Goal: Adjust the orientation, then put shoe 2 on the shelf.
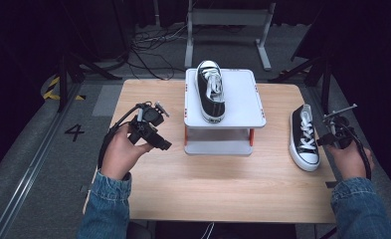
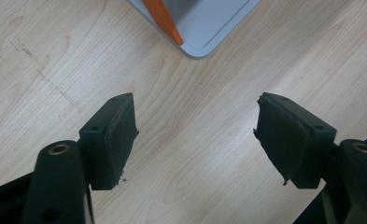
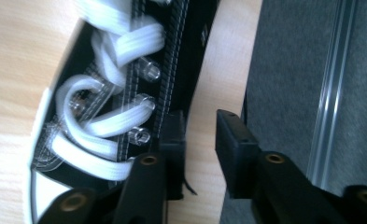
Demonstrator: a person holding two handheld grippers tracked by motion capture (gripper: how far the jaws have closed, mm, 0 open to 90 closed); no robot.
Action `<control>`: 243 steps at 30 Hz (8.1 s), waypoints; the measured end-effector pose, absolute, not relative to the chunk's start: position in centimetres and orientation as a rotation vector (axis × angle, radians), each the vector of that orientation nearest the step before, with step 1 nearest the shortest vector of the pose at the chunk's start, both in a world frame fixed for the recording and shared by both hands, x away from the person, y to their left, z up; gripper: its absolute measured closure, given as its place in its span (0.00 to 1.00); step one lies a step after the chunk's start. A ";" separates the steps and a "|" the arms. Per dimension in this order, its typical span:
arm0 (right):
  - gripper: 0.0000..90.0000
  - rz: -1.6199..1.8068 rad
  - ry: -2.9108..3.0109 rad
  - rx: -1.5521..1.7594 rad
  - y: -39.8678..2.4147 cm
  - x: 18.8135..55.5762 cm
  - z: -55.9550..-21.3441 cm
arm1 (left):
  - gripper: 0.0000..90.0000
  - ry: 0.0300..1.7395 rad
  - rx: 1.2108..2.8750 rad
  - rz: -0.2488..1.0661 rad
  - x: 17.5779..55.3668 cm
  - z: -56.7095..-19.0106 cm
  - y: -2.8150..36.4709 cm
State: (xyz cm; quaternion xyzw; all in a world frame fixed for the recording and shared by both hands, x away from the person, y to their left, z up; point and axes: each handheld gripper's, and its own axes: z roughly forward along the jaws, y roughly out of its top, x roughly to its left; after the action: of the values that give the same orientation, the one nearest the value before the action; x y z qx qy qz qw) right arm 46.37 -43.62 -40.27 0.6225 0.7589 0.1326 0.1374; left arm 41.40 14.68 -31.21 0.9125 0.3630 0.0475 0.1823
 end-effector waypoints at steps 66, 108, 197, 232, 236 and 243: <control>0.57 0.543 2.497 1.689 -34.9 36.2 -35.9 | 0.32 1.006 2.627 0.091 41.7 -32.5 13.7; 0.76 0.671 2.645 1.136 -24.0 40.8 -35.9 | 0.33 1.012 2.642 0.075 41.6 -33.2 13.6; 0.88 0.323 2.655 1.289 -32.2 40.9 -31.5 | 0.33 1.099 2.596 0.087 40.9 -33.2 16.2; 0.88 0.398 2.561 0.888 -21.6 48.9 -20.2 | 0.25 1.181 2.569 0.107 40.6 -33.8 17.8; 0.88 0.357 2.566 0.799 -19.3 50.4 -20.7 | 0.25 1.182 2.561 0.102 40.7 -33.8 18.0; 0.88 0.339 2.536 0.761 -16.5 53.3 -21.7 | 0.25 1.180 2.558 0.088 40.8 -33.9 18.5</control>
State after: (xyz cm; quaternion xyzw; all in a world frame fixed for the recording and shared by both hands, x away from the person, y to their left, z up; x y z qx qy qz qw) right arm 53.34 -16.49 -21.71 0.2773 0.9236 0.1236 0.2339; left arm 40.78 18.50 -33.92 0.8957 0.4134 0.0308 0.1609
